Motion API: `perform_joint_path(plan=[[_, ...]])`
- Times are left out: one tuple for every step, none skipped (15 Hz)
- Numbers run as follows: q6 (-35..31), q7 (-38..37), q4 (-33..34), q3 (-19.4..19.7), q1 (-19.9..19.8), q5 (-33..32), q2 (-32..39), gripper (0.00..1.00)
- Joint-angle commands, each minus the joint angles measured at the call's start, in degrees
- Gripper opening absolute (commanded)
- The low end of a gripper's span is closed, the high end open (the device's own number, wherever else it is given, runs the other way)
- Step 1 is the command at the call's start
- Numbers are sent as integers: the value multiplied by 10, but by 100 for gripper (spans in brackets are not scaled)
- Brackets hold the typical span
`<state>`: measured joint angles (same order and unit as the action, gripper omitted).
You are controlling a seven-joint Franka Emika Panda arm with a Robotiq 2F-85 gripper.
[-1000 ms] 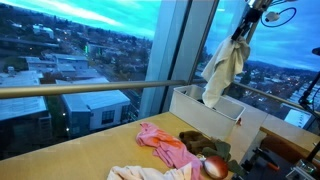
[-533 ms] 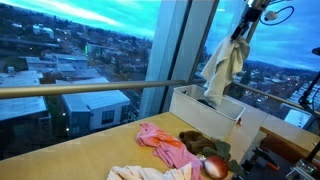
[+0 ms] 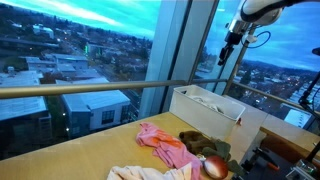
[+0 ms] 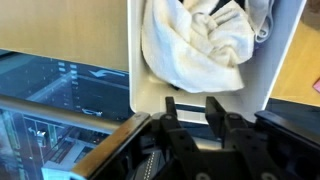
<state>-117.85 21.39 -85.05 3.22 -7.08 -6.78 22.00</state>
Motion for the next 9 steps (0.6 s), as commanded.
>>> perform_joint_path(plan=[[-22, 2, -47, -28, 17, 14, -13, 68], [-32, -3, -66, -38, 28, 13, -11, 77], [-43, -11, -85, -48, 40, 10, -6, 83], [-49, -12, -101, -57, 49, 12, -1, 92], [-61, -20, -118, -64, 62, 8, 11, 98], [-69, -26, -132, -70, 72, 8, 21, 100], [-74, -30, -142, -75, 80, 8, 31, 100], [-84, -38, -152, -78, 90, 6, 47, 100], [-87, -40, -158, -81, 97, 5, 58, 100]])
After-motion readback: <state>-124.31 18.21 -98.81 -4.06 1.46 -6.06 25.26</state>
